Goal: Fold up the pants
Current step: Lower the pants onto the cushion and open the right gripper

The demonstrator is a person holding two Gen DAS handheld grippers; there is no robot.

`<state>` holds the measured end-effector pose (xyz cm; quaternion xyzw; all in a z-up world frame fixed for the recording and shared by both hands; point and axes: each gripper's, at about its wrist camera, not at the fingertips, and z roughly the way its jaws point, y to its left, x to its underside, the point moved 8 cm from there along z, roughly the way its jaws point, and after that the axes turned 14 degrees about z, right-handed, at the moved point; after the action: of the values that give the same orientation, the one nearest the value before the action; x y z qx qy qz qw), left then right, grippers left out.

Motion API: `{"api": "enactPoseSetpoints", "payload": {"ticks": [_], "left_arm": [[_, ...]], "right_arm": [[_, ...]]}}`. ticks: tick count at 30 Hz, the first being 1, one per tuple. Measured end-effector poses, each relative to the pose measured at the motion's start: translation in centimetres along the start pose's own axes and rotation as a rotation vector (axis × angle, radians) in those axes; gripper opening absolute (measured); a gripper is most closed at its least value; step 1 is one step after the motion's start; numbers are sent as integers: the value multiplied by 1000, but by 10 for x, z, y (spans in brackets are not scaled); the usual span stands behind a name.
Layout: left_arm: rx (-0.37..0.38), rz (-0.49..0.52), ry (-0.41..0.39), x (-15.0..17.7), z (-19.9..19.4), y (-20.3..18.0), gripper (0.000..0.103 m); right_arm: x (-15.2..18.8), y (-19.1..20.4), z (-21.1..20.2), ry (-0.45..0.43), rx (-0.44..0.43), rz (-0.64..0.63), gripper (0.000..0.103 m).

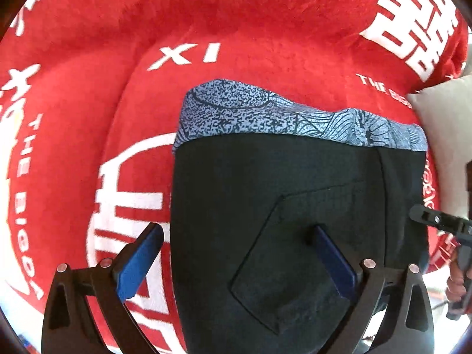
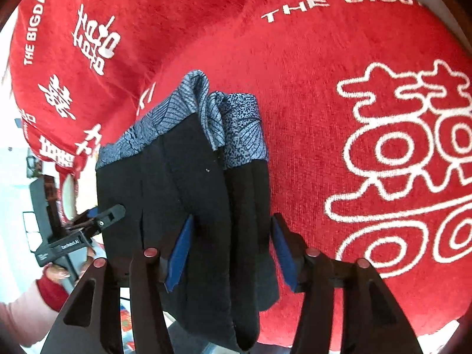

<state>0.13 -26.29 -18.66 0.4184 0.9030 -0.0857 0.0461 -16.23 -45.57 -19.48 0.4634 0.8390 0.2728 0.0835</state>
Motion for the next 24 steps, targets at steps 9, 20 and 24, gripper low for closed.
{"api": "enactPoseSetpoints", "payload": {"ticks": [9,20,24], "left_arm": [[-172,-97,35,17,-46,2,102],[-154,14,68,41,-81,-33,102],[-179,42,60,51,-97,-38,102]], "right_arm": [[12,-12,-24,39,202,45,72],[48,11,-68,-87,362,12,92],[63,33,-79,-141,368,13,93]]}}
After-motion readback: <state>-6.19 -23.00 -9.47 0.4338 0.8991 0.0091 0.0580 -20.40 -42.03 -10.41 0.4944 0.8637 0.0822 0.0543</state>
